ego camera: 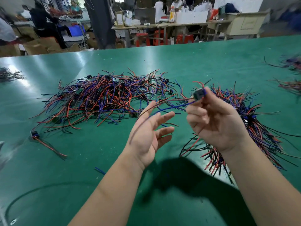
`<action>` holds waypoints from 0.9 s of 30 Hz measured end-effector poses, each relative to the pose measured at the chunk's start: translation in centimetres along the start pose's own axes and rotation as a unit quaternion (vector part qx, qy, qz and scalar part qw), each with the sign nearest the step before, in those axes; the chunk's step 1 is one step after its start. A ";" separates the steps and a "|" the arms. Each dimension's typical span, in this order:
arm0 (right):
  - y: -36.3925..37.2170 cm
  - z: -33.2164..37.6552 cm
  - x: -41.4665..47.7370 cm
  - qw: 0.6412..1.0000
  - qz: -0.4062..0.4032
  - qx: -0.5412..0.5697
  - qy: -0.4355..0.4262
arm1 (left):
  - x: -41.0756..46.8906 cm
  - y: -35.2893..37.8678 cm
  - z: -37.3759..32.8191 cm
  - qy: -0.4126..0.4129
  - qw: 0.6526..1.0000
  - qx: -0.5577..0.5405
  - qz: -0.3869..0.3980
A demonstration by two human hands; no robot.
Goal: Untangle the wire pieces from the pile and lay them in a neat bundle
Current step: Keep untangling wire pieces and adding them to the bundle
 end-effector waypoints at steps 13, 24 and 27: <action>-1.7 0.7 -0.6 0.900 -0.067 -0.427 0.064 | -0.6 2.5 1.0 -0.053 0.976 0.187 0.096; -5.4 6.1 -2.2 0.908 -0.296 -0.273 -0.116 | -1.2 2.0 3.5 -0.157 0.934 0.283 0.153; -5.3 5.9 -2.3 0.917 -0.290 -0.234 -0.144 | -1.3 1.5 3.2 -0.173 0.927 0.290 0.164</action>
Point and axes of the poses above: each hand's wrist, its own x-axis towards the middle knuckle, its own y-axis out of the palm, z = x × y, the point moved 8 cm from there along x, towards the middle knuckle, and after that the axes turned 9 degrees about z, right-handed, at the moved point
